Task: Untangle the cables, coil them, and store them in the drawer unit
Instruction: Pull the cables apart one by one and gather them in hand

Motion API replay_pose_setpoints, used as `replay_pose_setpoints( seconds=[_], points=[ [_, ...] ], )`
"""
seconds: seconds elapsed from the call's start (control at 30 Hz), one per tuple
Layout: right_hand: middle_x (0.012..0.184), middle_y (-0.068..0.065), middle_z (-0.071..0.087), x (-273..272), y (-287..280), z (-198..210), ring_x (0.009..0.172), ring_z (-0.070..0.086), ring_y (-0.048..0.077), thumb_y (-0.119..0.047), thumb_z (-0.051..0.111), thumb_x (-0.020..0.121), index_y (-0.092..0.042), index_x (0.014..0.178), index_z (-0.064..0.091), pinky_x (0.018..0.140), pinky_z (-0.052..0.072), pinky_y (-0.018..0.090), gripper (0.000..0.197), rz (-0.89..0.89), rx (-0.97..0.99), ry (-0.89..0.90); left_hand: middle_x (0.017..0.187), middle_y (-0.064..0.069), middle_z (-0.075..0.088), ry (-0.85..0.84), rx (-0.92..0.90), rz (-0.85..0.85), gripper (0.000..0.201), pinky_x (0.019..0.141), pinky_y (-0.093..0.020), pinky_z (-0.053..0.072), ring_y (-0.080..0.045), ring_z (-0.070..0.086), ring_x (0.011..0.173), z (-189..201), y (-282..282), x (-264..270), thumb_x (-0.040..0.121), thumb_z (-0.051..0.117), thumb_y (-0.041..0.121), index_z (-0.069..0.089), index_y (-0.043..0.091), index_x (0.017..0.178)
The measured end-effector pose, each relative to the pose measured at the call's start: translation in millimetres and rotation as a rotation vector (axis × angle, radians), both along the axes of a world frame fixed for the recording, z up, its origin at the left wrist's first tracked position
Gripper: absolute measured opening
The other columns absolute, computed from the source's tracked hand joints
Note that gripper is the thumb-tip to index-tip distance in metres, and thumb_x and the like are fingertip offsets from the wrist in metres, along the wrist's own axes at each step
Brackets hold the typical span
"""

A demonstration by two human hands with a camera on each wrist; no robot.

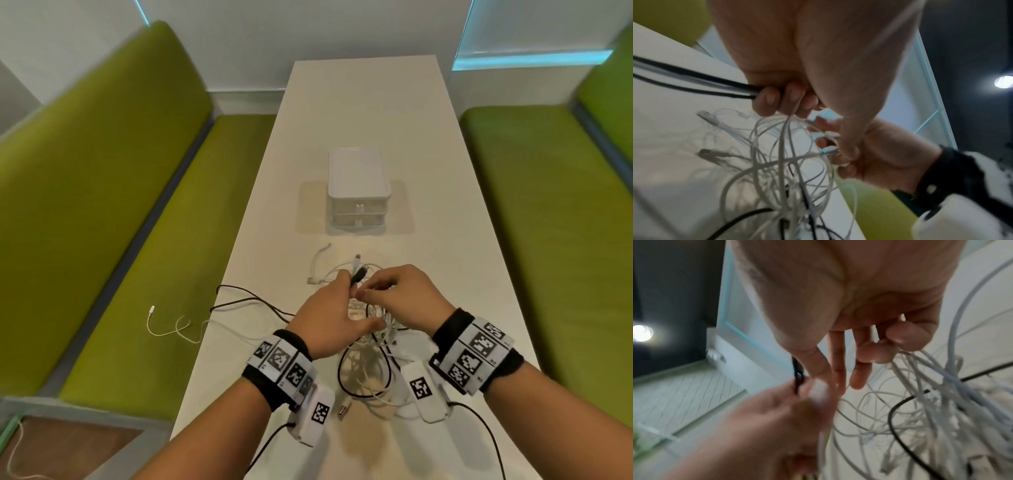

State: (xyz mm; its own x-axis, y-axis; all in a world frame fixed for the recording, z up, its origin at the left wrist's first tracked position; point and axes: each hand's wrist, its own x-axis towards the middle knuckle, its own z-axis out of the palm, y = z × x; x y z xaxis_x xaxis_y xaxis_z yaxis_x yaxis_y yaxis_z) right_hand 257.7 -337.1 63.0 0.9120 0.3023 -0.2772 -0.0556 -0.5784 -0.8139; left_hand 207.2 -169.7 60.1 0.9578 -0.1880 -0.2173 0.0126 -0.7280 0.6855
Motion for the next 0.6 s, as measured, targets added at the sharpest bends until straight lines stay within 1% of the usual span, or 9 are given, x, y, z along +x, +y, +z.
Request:
replay_pose_setpoints(
  seconds=[0.07, 0.1, 0.17, 0.27, 0.33, 0.4, 0.47, 0.53, 0.6],
  points=[
    [0.074, -0.003, 0.076, -1, -6, 6, 0.066, 0.066, 0.009, -0.029, 0.082, 0.082, -0.024, 0.077, 0.081, 0.066, 0.054, 0.030, 0.007, -0.051, 0.111, 0.025, 0.098, 0.007, 0.059, -0.014, 0.073, 0.055, 0.037, 0.076, -0.038, 0.052, -0.016, 0.059, 0.088, -9, 1, 3, 0.089, 0.067, 0.037, 0.039, 0.023, 0.108],
    [0.074, -0.001, 0.075, -1, -10, 10, 0.061, 0.065, 0.008, -0.026, 0.081, 0.083, -0.021, 0.077, 0.080, 0.062, 0.052, 0.028, 0.008, -0.074, 0.139, 0.025, 0.095, 0.003, 0.058, -0.012, 0.106, 0.090, 0.028, 0.075, -0.041, 0.052, -0.021, 0.060, 0.086, -11, 5, 5, 0.091, 0.062, 0.028, 0.039, 0.021, 0.107],
    [0.075, 0.003, 0.075, 1, -20, 17, 0.058, 0.065, 0.012, -0.019, 0.077, 0.087, -0.014, 0.081, 0.079, 0.060, 0.052, 0.029, 0.008, -0.127, 0.205, -0.034, 0.087, 0.000, 0.056, 0.021, 0.128, 0.158, 0.017, 0.069, -0.038, 0.050, -0.025, 0.059, 0.080, -14, 17, 9, 0.094, 0.054, 0.015, 0.039, 0.019, 0.102],
    [0.089, 0.013, 0.075, 8, -33, 28, 0.074, 0.070, 0.027, -0.006, 0.062, 0.097, -0.001, 0.091, 0.068, 0.067, 0.056, 0.037, 0.010, -0.264, 0.498, -0.205, 0.084, -0.001, 0.054, 0.078, 0.093, 0.241, 0.015, 0.067, -0.035, 0.045, -0.024, 0.055, 0.075, -12, 34, 12, 0.095, 0.053, 0.010, 0.040, 0.016, 0.098],
    [0.103, 0.019, 0.073, 11, -36, 33, 0.086, 0.070, 0.034, -0.007, 0.048, 0.105, -0.001, 0.099, 0.054, 0.073, 0.058, 0.040, 0.011, -0.193, 0.667, -0.198, 0.084, 0.001, 0.053, 0.069, 0.058, 0.246, 0.019, 0.065, -0.033, 0.046, -0.019, 0.053, 0.072, -7, 38, 14, 0.094, 0.059, 0.012, 0.041, 0.016, 0.098],
    [0.098, 0.016, 0.075, 10, -30, 32, 0.087, 0.072, 0.031, -0.014, 0.047, 0.106, -0.004, 0.100, 0.050, 0.078, 0.059, 0.041, 0.012, -0.029, 0.573, -0.131, 0.083, 0.006, 0.050, 0.034, -0.009, 0.223, 0.025, 0.061, -0.025, 0.042, -0.008, 0.049, 0.070, 3, 37, 15, 0.091, 0.065, 0.016, 0.041, 0.018, 0.099],
    [0.088, 0.002, 0.076, 7, -23, 25, 0.083, 0.072, 0.016, -0.021, 0.058, 0.102, -0.014, 0.098, 0.061, 0.080, 0.059, 0.038, 0.009, 0.116, 0.234, -0.212, 0.080, 0.011, 0.047, 0.002, -0.173, 0.207, 0.024, 0.062, -0.024, 0.036, -0.003, 0.044, 0.067, 16, 33, 14, 0.088, 0.067, 0.019, 0.044, 0.019, 0.097],
    [0.085, -0.008, 0.072, 4, -16, 25, 0.083, 0.067, 0.007, -0.026, 0.067, 0.097, -0.023, 0.093, 0.068, 0.077, 0.055, 0.035, 0.005, 0.232, 0.025, -0.329, 0.074, 0.017, 0.050, -0.018, -0.442, 0.233, 0.009, 0.065, -0.026, 0.035, -0.004, 0.043, 0.064, 28, 29, 13, 0.088, 0.056, 0.024, 0.051, 0.018, 0.092],
    [0.087, -0.011, 0.070, 2, -10, 35, 0.085, 0.064, 0.007, -0.025, 0.069, 0.095, -0.025, 0.090, 0.071, 0.074, 0.049, 0.027, 0.005, 0.333, 0.036, -0.337, 0.068, 0.018, 0.055, -0.077, -0.570, 0.223, 0.019, 0.066, -0.024, 0.037, -0.006, 0.045, 0.064, 34, 26, 12, 0.093, 0.042, 0.022, 0.057, 0.010, 0.090]
  ],
)
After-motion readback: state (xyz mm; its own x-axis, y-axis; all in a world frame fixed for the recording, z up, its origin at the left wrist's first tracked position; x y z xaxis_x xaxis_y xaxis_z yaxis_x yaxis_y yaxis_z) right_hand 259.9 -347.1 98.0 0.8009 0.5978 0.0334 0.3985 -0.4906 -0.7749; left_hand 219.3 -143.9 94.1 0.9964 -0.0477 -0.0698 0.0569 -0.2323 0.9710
